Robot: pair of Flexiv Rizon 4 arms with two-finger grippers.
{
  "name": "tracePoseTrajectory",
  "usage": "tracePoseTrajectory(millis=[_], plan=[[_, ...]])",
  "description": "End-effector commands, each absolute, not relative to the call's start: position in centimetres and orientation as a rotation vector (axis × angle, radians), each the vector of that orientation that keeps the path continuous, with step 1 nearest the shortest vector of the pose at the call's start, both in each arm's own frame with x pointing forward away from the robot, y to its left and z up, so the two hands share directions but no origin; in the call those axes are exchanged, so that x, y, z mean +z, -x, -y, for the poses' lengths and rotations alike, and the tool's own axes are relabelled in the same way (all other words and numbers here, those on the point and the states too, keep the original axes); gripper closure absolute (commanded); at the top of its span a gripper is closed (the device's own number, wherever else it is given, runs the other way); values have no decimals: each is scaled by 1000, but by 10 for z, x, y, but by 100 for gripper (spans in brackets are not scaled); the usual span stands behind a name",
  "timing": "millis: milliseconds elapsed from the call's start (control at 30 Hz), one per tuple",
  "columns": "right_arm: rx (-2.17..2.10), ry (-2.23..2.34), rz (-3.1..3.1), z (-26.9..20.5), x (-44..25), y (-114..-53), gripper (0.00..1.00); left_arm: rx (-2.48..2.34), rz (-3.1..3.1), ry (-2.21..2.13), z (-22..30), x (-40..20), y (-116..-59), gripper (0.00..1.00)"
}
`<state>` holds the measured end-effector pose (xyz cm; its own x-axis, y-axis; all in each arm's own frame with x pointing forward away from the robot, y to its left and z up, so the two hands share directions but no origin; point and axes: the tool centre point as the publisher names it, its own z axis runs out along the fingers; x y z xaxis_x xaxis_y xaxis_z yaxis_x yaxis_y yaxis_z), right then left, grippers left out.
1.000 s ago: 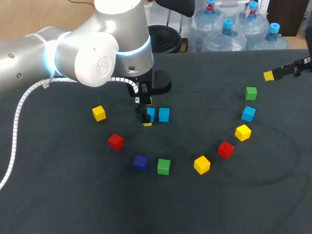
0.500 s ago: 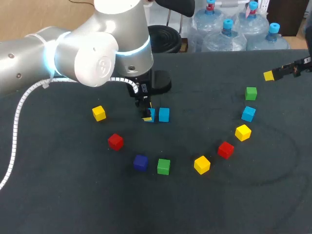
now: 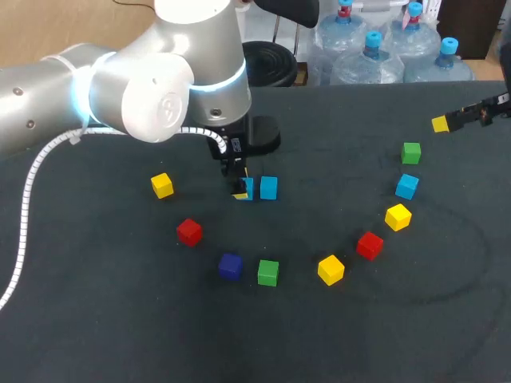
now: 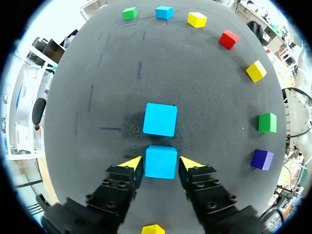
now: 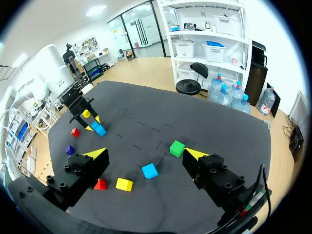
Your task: Place the blue cubes, place green cubes on the blue cubes, place the yellow cubes on the green cubes, then place the red cubes on the yellow cubes, and place purple cube on the red cubes.
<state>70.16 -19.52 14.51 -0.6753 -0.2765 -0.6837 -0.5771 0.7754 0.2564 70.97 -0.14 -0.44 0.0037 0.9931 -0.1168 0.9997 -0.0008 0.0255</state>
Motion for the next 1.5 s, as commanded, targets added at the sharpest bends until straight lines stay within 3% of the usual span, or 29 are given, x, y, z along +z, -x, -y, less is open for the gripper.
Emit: tracePoseTrajectory(millis=[33, 567, 1100, 1500], plan=[[615, 635, -2320, 195, 144, -703, 0, -84, -2152, -2149, 2, -4, -710, 0], [615, 635, -2320, 195, 144, -703, 0, -272, -2202, -1870, -9, 48, -727, 0], [615, 635, -2320, 195, 144, -703, 0, -669, -2178, -1432, -56, 103, -746, 0], [615, 635, -2320, 195, 144, -703, 0, -717, -2024, -1431, -96, 119, -725, 0]])
